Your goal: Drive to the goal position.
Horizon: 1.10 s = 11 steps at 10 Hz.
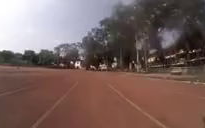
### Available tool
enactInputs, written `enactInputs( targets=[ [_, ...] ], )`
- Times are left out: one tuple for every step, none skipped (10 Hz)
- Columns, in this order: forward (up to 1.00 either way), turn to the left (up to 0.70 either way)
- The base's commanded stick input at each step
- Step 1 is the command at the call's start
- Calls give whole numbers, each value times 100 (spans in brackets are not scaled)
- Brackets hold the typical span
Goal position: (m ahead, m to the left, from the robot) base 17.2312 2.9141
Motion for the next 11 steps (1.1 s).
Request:
enactInputs(
  targets=[
    [70, 0],
    [70, 0],
    [70, 0],
    [70, 0],
    [70, 0],
    [70, 0],
    [70, 0],
    [70, 0],
    [70, 0],
    [70, 0],
    [70, 0]
  ],
)
